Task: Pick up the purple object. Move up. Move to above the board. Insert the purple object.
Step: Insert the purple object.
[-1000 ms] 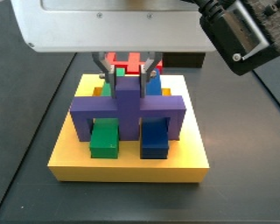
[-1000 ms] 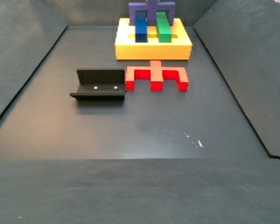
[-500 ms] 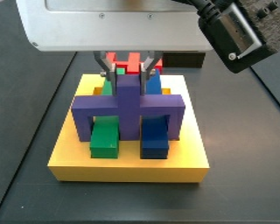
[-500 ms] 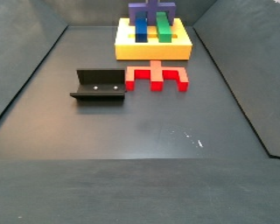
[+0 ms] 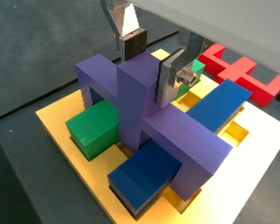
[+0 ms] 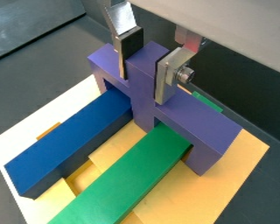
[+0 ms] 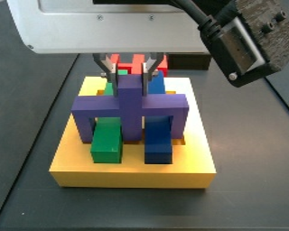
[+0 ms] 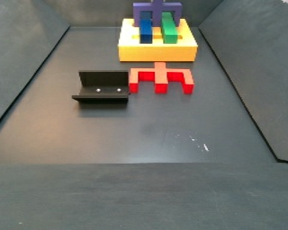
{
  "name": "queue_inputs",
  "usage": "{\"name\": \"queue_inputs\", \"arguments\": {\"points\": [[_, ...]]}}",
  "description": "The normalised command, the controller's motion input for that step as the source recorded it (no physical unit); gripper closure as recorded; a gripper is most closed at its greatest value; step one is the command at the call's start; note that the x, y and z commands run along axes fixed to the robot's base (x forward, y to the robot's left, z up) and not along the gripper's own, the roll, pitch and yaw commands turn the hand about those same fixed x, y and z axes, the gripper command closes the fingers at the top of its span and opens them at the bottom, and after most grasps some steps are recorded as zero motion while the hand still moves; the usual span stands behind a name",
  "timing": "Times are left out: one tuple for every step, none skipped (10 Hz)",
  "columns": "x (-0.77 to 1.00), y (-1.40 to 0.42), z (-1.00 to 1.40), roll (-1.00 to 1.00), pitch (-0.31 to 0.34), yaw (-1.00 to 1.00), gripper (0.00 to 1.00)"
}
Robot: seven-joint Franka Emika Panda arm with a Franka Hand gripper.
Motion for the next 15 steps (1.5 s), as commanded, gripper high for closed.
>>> {"name": "queue_inputs", "arguments": {"points": [[0.0,-0.3,-0.01,0.11,0.001,-0.04,1.0],[0.07,-0.29,0.0,0.04,0.016,-0.09,1.0],[0.02,-0.17,-0.08,0.04,0.003,-0.05,1.0],[0.0,0.0,-0.19,0.1,0.001,-0.01,1.0],[0.01,0.12,-0.2,0.17,0.026,0.0,1.0],[0.16,0.0,0.0,0.17,0.074,0.0,1.0],[0.16,0.0,0.07,0.23,0.084,0.0,1.0],[0.12,0.0,0.11,0.24,0.08,0.0,1.0],[0.12,0.0,0.11,0.26,0.083,0.0,1.0],[0.02,0.0,0.0,0.26,0.053,0.0,1.0],[0.0,-0.09,-0.05,0.2,0.0,0.0,1.0],[0.0,-0.11,-0.12,0.09,0.0,0.0,1.0],[0.0,-0.17,-0.12,0.03,0.0,0.0,1.0],[0.0,-0.15,-0.08,0.0,0.0,0.0,1.0],[0.0,-0.1,-0.11,0.0,0.0,0.0,1.0]]}}
